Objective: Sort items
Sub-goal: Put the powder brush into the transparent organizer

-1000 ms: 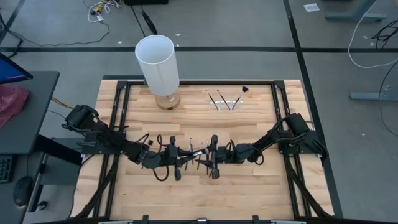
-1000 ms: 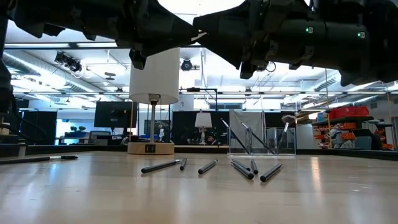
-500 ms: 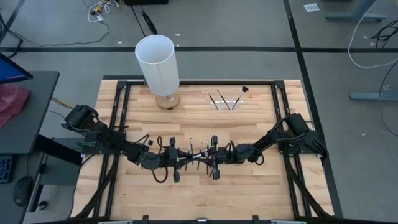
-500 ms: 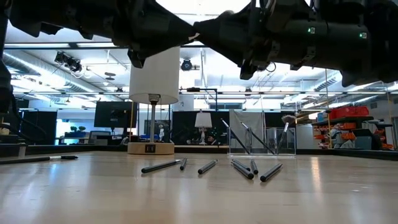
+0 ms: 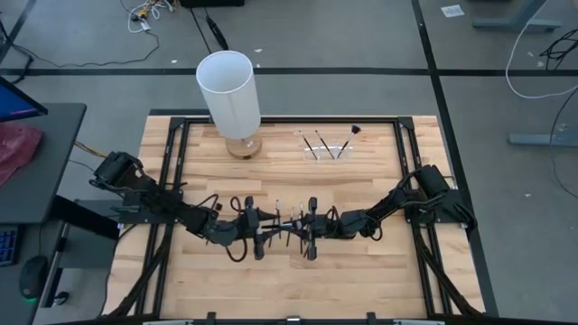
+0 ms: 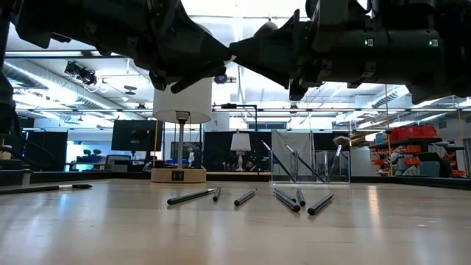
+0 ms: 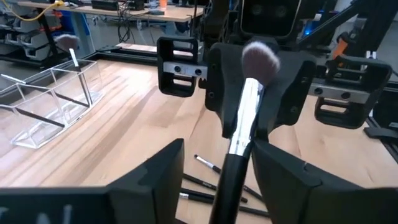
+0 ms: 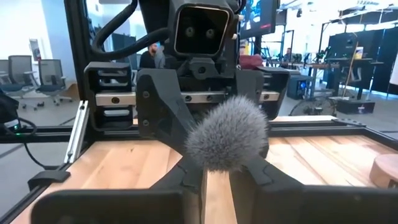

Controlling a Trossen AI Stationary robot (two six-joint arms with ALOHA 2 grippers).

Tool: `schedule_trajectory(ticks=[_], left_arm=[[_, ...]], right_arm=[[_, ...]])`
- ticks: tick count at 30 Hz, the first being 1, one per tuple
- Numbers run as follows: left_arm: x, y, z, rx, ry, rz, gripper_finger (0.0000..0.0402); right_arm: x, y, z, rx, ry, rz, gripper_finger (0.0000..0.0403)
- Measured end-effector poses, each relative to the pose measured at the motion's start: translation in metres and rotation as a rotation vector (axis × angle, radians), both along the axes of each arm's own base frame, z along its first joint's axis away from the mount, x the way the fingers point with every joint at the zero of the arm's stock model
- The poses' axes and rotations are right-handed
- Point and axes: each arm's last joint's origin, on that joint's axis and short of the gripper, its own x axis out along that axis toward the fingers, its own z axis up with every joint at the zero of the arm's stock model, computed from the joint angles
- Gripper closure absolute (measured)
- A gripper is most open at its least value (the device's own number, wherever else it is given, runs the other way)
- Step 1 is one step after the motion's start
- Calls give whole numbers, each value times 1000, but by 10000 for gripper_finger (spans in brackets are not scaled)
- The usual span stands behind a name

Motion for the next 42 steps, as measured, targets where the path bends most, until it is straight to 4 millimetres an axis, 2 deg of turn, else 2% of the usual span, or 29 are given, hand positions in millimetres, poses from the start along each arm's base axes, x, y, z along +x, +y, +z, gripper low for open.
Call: schedule_trajectory(ticks=[7, 13, 20, 23, 28, 31, 34, 38, 42], left_arm=[[-1, -1, -4, -12, 36, -30, 186], [-2, -3, -9, -23, 87, -132, 184], [-2, -3, -10, -27, 101, -130, 184], [-3, -2, -13, -16, 127, -107, 184], [-5, 1, -17, -15, 166, -52, 183], [-6, 1, -18, -16, 173, -38, 183], [-5, 1, -18, -17, 170, -39, 183], [-5, 3, -18, -15, 168, -25, 183], [-4, 6, -18, -16, 167, -14, 183]], right_arm=[[0, 0, -2, -4, 17, 11, 360], [1, 0, 2, 4, -5, 11, 360], [0, 0, 2, -4, 18, 4, 360], [-7, -3, 9, -24, 79, -27, 360], [-26, -11, 33, -30, 295, -99, 360], [-46, -21, 52, -39, 416, -207, 360], [-68, -34, 75, -29, 462, -327, 360], [-98, -59, 100, 33, 499, -415, 360], [-125, -93, 113, 112, 550, -536, 360]])
